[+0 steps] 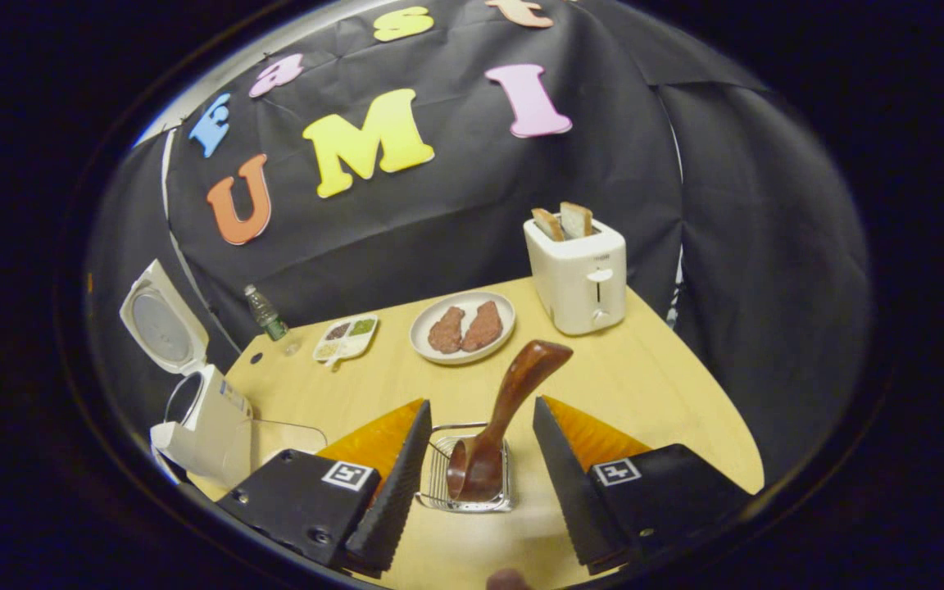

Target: Close the left gripper, press the button to open the rice cooker; take a wooden spoon from the chopstick holder with the right hand, scoop a spoonful of rice and pour it into the rice cooker, then put the wooden spoon back into the chopstick holder.

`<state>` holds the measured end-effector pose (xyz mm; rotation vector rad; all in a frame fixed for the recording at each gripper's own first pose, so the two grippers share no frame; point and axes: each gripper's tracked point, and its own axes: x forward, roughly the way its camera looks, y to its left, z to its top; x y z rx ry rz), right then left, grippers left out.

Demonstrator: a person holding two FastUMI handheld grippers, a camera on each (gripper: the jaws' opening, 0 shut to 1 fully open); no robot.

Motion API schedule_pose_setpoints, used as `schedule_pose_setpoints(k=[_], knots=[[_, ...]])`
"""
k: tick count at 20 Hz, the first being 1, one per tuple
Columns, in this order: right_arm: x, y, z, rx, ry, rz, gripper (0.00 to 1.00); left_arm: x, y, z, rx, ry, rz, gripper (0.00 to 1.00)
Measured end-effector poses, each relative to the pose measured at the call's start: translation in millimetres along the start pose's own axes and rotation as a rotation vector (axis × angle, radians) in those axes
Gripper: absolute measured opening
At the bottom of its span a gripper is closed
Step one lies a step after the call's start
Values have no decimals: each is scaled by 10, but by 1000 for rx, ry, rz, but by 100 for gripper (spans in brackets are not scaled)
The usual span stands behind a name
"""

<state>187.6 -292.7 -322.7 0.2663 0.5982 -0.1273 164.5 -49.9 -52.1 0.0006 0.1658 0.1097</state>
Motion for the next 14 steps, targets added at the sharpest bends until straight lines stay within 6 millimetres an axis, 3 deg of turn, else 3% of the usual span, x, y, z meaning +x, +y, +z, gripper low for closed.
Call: schedule_pose_setpoints(k=[2, 5, 7, 8, 9, 14], knots=[[123, -58, -47, 32, 16, 1, 78, -32, -53, 5, -12, -3, 12, 94], [311, -126, -115, 59, 44, 17, 65, -101, -79, -61, -22, 9, 37, 94], [407, -120, -170, 87, 65, 38, 48, -144, -51, -93, -19, 16, 52, 94], [435, -94, -154, 96, 63, 47, 55, -159, -39, -95, -14, 18, 55, 94], [469, -76, -129, 98, 55, 52, 51, -152, -24, -97, -13, 22, 57, 94], [359, -47, -136, 125, 48, 50, 28, -186, 58, -127, -55, 33, 55, 94]])
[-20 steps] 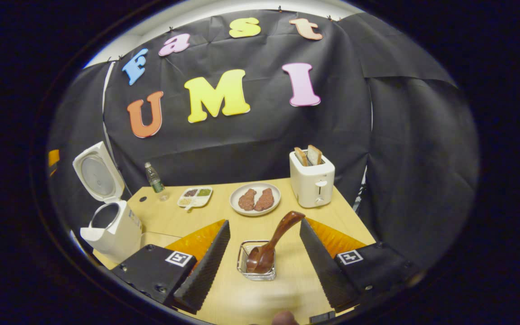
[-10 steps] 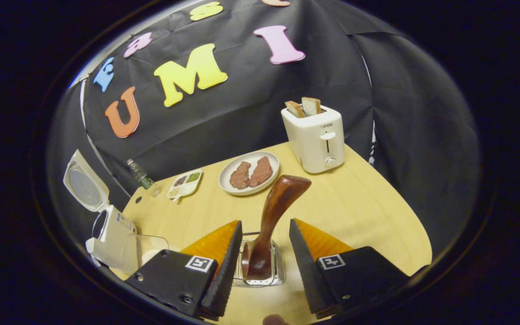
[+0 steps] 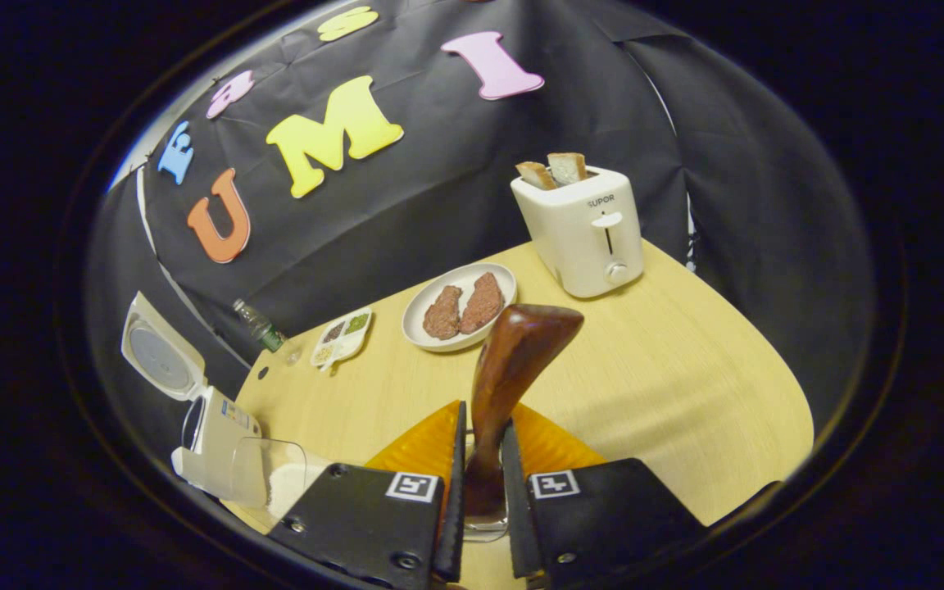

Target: Close the left gripper, press the button to open the rice cooker; take a wooden spoon from the chopstick holder with the right hand, scoop a spoonful of rice and pour it into the rice cooker, then put the wooden spoon back into the chopstick holder.

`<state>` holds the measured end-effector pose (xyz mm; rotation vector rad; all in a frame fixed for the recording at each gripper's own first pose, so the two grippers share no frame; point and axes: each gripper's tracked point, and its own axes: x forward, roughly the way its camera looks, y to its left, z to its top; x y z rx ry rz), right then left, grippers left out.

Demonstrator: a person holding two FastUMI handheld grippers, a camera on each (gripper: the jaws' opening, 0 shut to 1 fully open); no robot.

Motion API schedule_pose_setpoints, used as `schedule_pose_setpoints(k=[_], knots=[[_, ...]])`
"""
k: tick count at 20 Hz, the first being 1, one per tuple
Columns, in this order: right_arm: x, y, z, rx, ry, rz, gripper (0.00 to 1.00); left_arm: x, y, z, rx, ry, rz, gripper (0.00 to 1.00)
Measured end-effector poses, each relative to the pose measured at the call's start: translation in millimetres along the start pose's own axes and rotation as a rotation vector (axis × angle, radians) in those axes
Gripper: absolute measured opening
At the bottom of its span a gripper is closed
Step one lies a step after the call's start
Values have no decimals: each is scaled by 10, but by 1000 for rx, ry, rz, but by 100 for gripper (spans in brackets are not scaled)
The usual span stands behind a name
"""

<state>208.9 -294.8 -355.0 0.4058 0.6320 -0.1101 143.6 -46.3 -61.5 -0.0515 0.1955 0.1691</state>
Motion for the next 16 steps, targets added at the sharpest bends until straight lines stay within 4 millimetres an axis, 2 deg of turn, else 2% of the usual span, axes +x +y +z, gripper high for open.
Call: schedule_pose_setpoints(k=[1, 5, 8, 10, 13, 14, 16], knots=[[-51, -1, -17, 4, -2, -9, 22, -2, 21, -13, 0, -1, -6, 94], [-210, 48, -86, -24, -3, -50, 18, -23, 114, -38, 0, -1, -33, 94], [-294, 107, 50, -79, -48, -94, 11, -48, 190, -44, -14, -2, -63, 94], [-415, 215, 249, -100, -106, -127, 9, -61, 254, -47, -9, -5, -86, 94], [-720, 472, 596, -147, -208, -168, 9, -45, 396, -3, 1, -18, -118, 94], [-830, 608, 681, -163, -234, -168, 9, -40, 449, 0, 3, -21, -127, 94], [-1056, 973, 731, -192, -268, -141, 9, -11, 526, -17, 7, -23, -159, 94]])
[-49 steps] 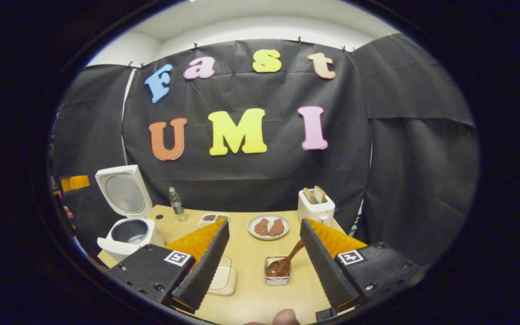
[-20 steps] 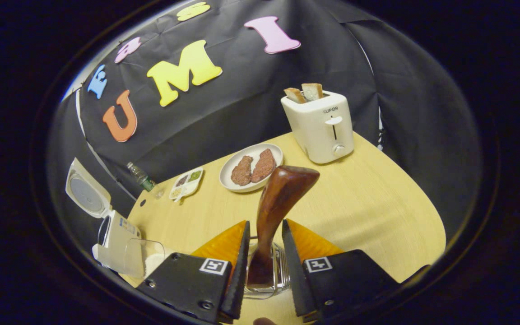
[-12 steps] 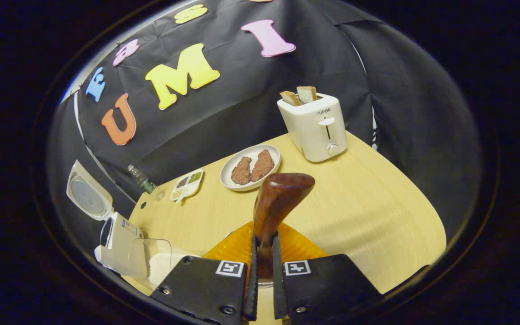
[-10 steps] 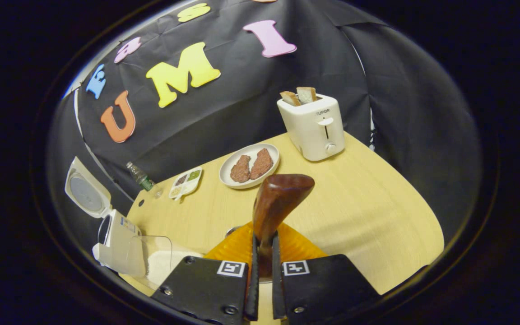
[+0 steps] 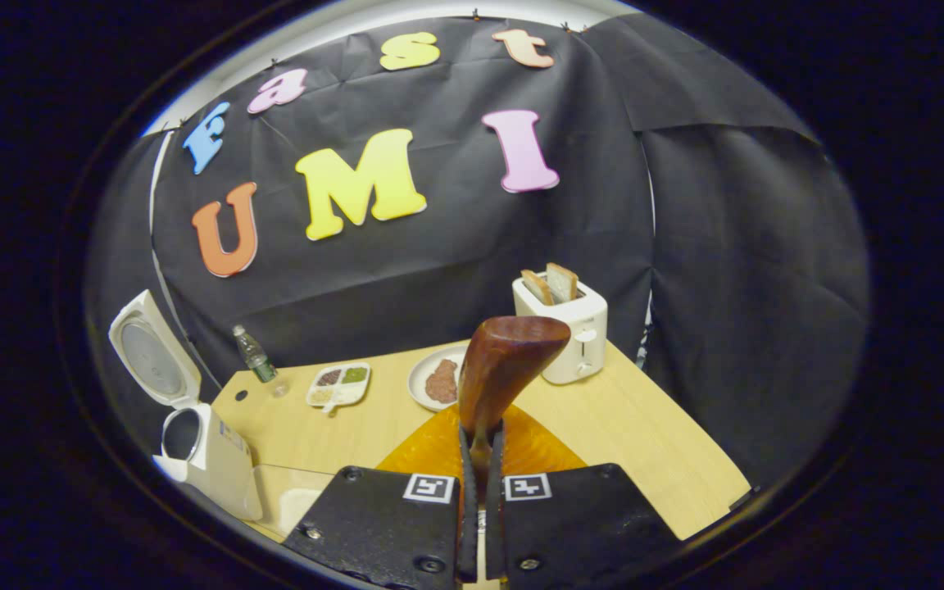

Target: Close the left gripper, press the button to open the rice cooker; take a wooden spoon from the chopstick holder with the right hand, scoop a spoonful of rice and pour it into the rice cooker, then put the wooden spoon back into the chopstick holder.

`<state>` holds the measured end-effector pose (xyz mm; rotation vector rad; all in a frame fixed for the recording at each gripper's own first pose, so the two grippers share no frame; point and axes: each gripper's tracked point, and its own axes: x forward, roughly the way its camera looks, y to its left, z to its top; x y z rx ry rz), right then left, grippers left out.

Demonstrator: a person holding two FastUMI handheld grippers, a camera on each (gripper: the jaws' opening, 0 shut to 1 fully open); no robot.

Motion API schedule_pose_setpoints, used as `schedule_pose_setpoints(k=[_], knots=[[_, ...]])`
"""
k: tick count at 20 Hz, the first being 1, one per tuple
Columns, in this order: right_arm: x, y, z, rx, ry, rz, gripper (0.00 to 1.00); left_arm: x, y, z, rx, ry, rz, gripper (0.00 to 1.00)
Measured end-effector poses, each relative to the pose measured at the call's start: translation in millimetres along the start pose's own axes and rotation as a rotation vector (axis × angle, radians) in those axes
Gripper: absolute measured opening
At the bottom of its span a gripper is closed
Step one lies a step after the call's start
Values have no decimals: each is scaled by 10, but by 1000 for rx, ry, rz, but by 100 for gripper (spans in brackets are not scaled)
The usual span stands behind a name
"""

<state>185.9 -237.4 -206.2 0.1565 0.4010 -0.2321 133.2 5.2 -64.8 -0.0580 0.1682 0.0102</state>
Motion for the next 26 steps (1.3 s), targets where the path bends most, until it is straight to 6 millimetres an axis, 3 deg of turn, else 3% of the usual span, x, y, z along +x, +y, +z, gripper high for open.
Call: schedule_pose_setpoints(k=[2, 5, 9, 12, 18, 23, 26], knots=[[-214, 460, 31, -2, -4, 62, 9, 5, 133, -13, 22, -2, -30, 94], [-355, 1048, -138, -3, 17, 125, 9, 26, 351, -42, 35, -3, -59, 94], [-343, 1496, -598, -94, 60, 141, 9, -7, 651, -40, 25, -2, -56, 94], [-226, 1557, -1013, -192, 106, 101, 9, -57, 800, -83, -3, 29, -63, 94], [40, 1511, -1574, -444, 98, 7, 9, -213, 1130, -148, -8, 64, -3, 94], [49, 1711, -1749, -463, 91, 21, 9, -321, 1330, -214, -27, 84, 58, 94], [23, 1921, -1860, -381, 123, 68, 9, -375, 1295, -251, -38, 95, 62, 94]])
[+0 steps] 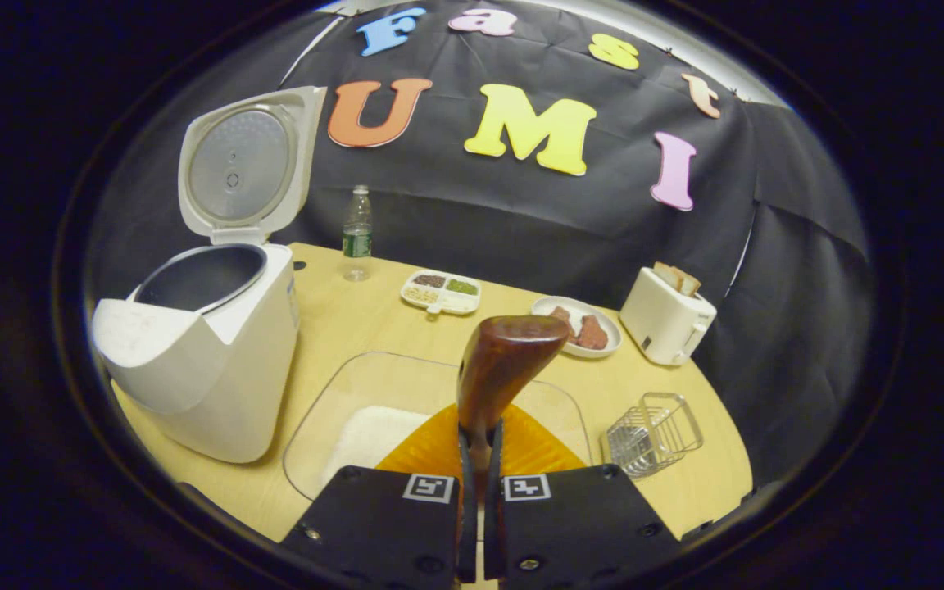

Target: Close the left gripper, press the button to open the rice cooker; take a wooden spoon from the chopstick holder with the right hand, scoop a spoonful of rice and pour it into the rice cooker, then put the wooden spoon back into the chopstick holder.

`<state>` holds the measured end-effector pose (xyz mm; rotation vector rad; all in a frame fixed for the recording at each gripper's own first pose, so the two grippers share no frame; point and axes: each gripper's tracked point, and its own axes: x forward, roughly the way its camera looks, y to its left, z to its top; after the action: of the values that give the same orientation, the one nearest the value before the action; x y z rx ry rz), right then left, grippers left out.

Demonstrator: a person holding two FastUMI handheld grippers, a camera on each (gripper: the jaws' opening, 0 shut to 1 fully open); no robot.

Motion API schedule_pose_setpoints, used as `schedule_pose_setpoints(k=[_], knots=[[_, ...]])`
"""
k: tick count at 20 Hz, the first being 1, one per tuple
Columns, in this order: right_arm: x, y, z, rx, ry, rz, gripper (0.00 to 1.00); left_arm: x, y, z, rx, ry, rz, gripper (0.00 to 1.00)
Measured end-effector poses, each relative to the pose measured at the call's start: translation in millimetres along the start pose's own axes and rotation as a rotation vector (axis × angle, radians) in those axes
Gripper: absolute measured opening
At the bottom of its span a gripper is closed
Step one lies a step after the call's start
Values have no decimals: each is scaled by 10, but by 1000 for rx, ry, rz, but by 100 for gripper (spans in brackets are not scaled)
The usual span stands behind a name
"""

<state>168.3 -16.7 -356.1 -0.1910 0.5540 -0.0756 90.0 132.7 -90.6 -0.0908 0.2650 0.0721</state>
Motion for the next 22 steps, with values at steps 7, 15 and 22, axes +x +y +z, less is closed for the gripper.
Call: schedule_pose_setpoints(k=[7, 15, 22], knots=[[2, 244, -15, 302, 68, 120, 9, -36, -6, 3, 20, 8, 12, 94], [61, 102, -32, 773, 142, 260, 8, -92, -273, 58, 35, 12, -9, 94], [-53, -588, 131, 946, 77, 267, 9, -141, -631, 152, 46, -10, -34, 94]])
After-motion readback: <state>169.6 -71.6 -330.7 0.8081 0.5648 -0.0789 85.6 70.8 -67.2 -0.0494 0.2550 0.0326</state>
